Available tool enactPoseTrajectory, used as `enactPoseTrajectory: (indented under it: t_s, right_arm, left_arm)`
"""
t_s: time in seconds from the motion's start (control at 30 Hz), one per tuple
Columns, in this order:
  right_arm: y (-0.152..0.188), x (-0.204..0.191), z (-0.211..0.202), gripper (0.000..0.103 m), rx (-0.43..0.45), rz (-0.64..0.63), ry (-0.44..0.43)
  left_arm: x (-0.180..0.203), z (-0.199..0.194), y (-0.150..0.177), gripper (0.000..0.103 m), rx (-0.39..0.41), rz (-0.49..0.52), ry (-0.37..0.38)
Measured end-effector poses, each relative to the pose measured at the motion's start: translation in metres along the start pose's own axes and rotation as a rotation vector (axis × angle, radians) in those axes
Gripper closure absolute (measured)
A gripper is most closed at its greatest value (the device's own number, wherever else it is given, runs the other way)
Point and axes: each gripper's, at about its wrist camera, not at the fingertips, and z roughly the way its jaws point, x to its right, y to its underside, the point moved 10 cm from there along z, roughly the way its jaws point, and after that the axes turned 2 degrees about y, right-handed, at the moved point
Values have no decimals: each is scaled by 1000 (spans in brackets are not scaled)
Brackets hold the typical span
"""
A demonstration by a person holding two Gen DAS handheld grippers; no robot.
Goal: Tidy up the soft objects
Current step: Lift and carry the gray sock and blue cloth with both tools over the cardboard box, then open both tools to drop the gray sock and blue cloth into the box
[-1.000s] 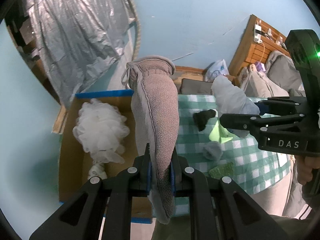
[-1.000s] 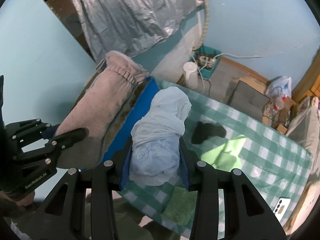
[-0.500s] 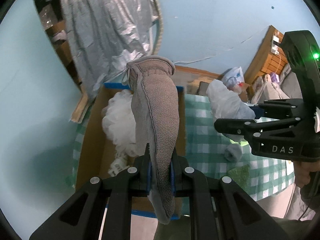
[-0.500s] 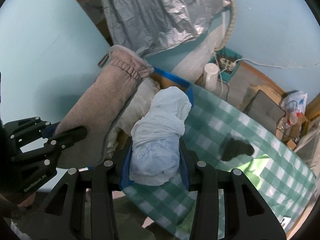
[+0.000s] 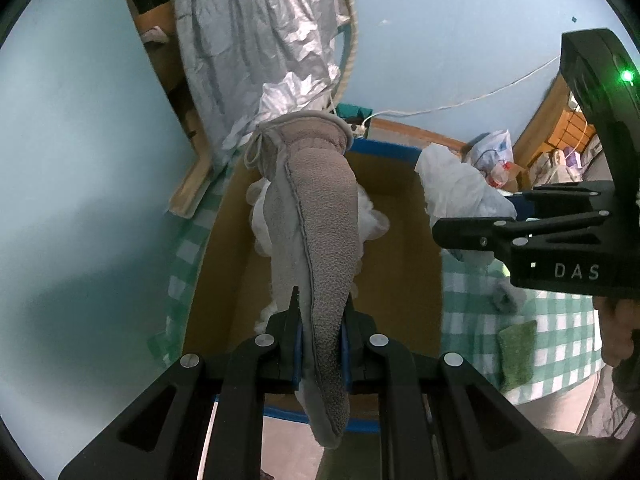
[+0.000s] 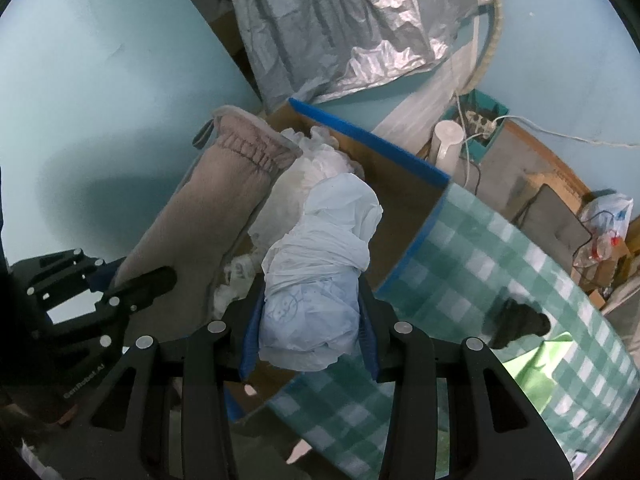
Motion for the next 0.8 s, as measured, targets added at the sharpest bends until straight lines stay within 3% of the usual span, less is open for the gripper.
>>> enactPoseTrajectory:
  t_s: [0.53,0.63,0.8]
  right_arm:
    - [1,-11,50,61,-74,52,16]
    - [0,-12,53,58,-78,54,29]
    - [-3,-14,52,40,-65,54,46]
  left_arm:
    - [-28,41,15,86,-59,25,-20]
    - [-29,47,17,75,-68,35,-21]
    - [-32,43,17,34,-50,33,-40]
